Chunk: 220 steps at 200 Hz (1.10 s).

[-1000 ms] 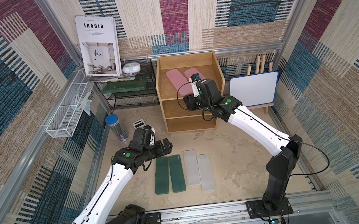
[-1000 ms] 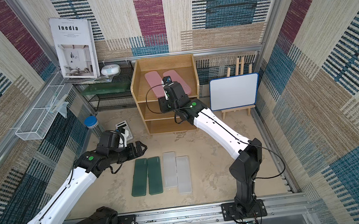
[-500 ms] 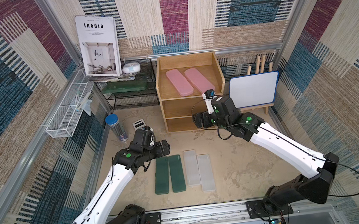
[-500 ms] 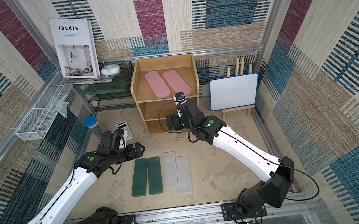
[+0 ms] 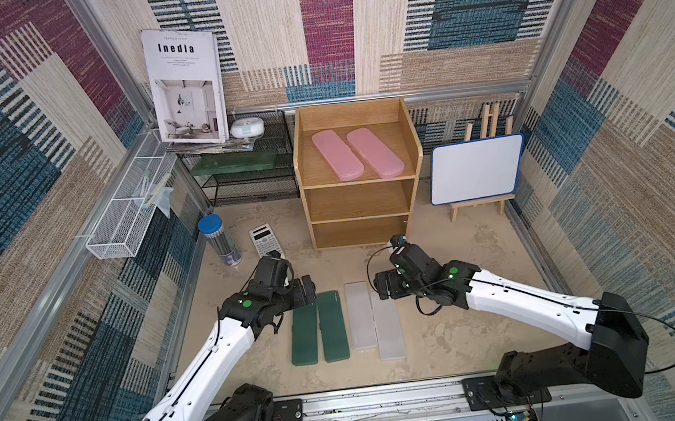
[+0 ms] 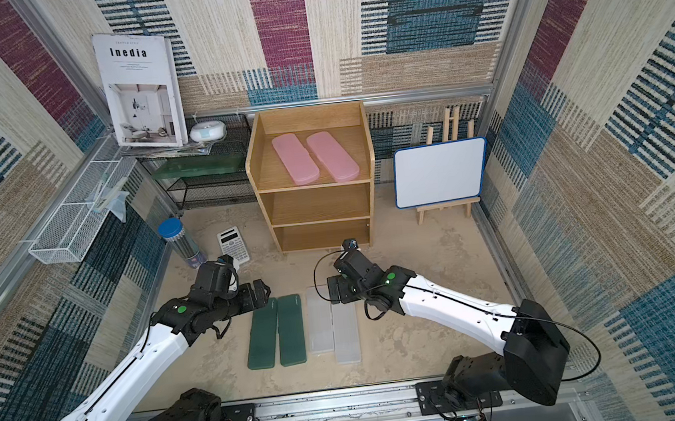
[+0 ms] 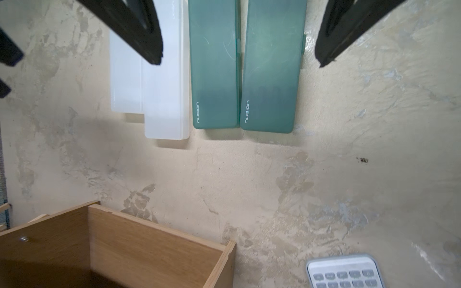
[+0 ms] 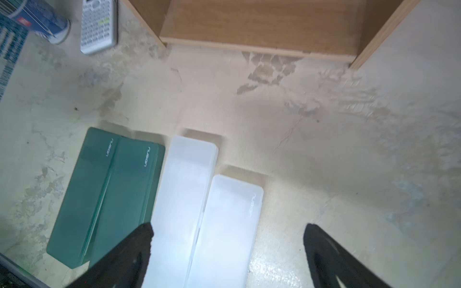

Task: Place the pencil cases on the shelf according to color
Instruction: Pick up the pencil case from the center of the board.

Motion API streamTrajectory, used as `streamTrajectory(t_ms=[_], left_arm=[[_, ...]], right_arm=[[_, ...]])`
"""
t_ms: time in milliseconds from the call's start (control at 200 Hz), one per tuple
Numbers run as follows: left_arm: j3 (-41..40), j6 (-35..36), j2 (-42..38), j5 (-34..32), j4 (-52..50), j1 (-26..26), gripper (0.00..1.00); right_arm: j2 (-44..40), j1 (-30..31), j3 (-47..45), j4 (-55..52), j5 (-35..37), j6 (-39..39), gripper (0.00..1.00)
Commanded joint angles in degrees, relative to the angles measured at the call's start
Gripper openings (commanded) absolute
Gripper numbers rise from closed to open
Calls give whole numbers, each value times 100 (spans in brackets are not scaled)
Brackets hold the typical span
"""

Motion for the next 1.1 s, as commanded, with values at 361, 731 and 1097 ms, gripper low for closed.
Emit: streamTrajectory(t_ms=[361,731,1097], left_arm=[[-82,-273,431,509,292,10,100],[-90,-317,458,564,311,10,99],[-93,-360,426,580,275,10,99]], right_arm=[[960,795,-554,-273,-309,1395,99],[1180,824,-711,-432,-94,1633,99],[516,815,-750,-840,243,1650,99]])
